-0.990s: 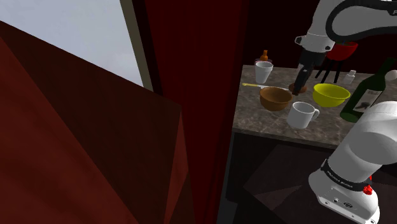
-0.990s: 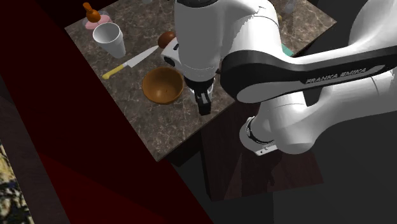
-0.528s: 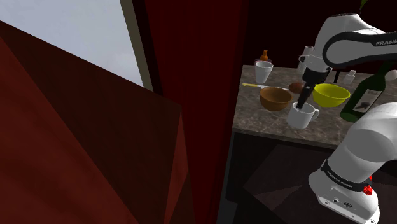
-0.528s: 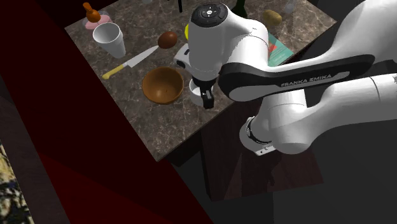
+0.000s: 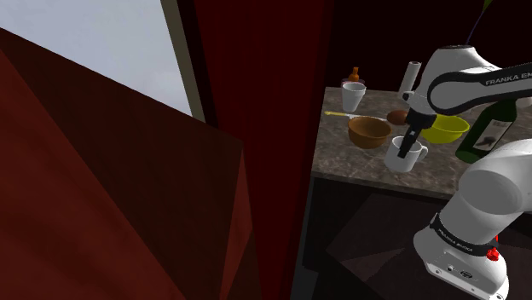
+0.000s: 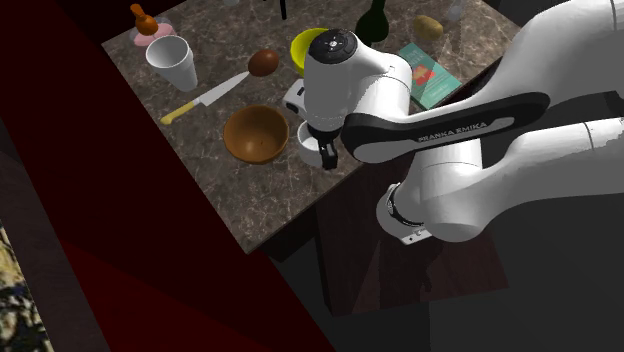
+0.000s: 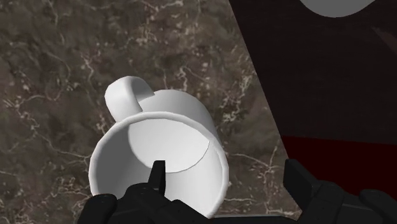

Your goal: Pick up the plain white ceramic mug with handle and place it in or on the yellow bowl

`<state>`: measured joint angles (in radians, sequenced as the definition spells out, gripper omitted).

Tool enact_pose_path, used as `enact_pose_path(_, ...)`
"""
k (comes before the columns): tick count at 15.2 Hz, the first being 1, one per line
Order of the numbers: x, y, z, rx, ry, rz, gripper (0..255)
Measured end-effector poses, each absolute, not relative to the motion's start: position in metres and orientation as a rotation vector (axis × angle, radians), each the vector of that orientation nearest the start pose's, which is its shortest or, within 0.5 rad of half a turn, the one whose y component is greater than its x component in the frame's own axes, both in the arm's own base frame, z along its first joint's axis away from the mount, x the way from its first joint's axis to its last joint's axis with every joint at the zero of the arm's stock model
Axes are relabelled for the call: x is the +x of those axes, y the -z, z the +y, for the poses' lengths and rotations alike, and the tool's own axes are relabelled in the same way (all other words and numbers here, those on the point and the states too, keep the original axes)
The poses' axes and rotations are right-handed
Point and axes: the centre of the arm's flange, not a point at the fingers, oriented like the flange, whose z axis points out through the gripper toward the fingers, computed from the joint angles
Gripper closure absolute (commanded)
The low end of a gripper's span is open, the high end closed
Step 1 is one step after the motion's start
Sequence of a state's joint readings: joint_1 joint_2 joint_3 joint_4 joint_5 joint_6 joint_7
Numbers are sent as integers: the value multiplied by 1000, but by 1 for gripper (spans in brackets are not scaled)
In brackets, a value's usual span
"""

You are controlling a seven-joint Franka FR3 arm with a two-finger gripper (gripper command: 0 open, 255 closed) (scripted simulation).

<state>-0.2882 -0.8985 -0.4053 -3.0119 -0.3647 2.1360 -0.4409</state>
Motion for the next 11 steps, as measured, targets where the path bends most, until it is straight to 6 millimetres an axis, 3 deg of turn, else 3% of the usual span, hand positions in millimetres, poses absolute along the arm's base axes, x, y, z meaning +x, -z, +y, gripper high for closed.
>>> enact_pose_path(4,219,-331,-159,-3139,23,-141,0)
enact_pose_path(9,219,-328,-159,-3139,23,-141,0)
enact_pose_path(10,219,-328,-159,-3139,23,-141,255)
enact_pose_path(11,219,-328,-159,-3139,23,-141,255)
